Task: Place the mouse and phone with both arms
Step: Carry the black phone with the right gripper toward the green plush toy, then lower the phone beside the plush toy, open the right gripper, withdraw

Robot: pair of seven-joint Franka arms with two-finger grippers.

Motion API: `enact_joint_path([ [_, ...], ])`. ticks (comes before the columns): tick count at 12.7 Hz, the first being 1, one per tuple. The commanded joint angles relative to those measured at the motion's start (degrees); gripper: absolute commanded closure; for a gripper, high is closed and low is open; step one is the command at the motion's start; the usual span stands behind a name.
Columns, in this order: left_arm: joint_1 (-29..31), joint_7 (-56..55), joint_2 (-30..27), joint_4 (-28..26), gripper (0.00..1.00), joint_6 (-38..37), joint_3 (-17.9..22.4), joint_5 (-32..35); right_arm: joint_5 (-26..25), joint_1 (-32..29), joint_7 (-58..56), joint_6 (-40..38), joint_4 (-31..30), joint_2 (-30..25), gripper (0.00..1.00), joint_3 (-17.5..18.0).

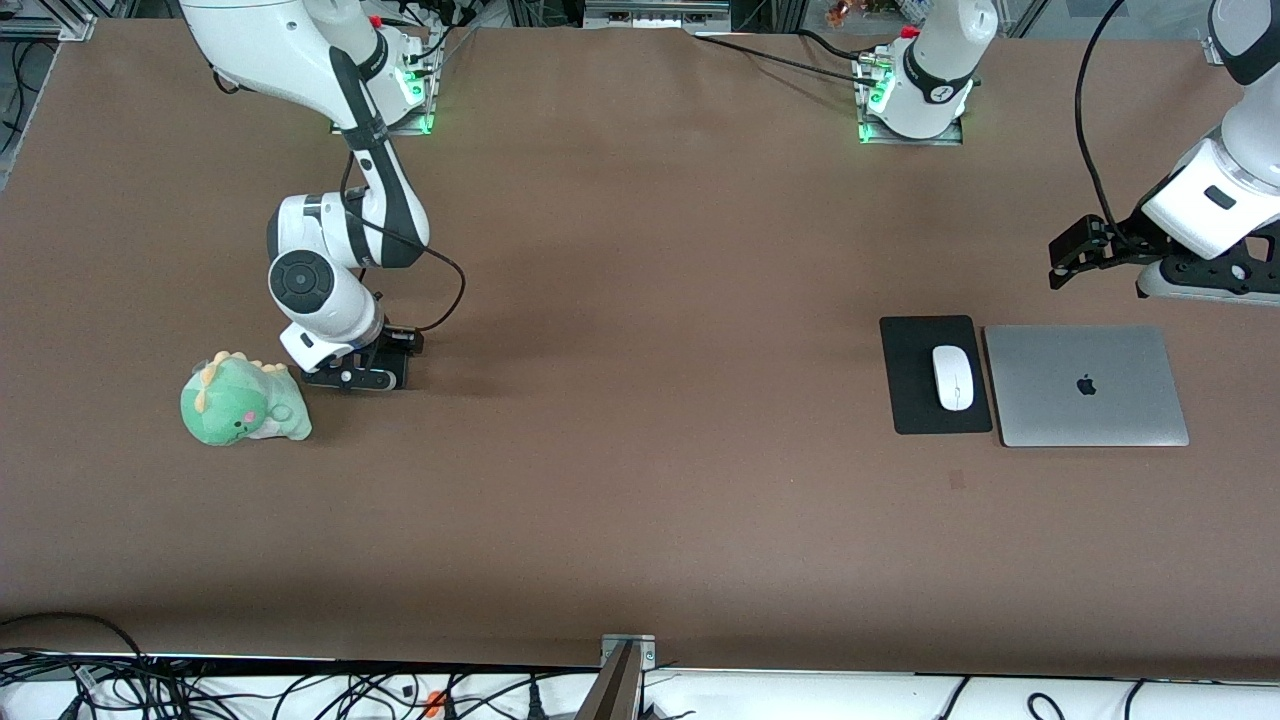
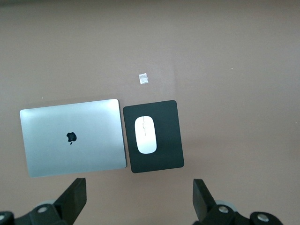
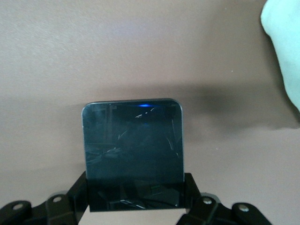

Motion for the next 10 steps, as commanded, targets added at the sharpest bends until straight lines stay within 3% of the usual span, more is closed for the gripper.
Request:
enact_joint_path([
  [1,-0.1,-0.7,-1.0,-0.7,0.0,0.1,-0.2,0.9,0.3,-0.5,-1.2,1.4,-1.1,-0.8,0.22,0.1],
  [3,-0.1,-0.7,-1.0,-0.8,0.0,0.1,0.0,0.9,0.4,-0.8,-1.0,1.9,-1.0,-0.8,0.0,0.1],
  [7,0.0,-0.6,-1.2,-0.7,0.0,-0.9,0.1,0.9,0.3,-0.7,-0.8,0.5,0.6,-2.4,0.0,0.2],
  [10,-0.1,-0.6,-1.4,-0.7,0.0,-0.8,0.2,0.9,0.3,-0.6,-0.3,-8.3,7.0,-4.8,0.0,0.2],
])
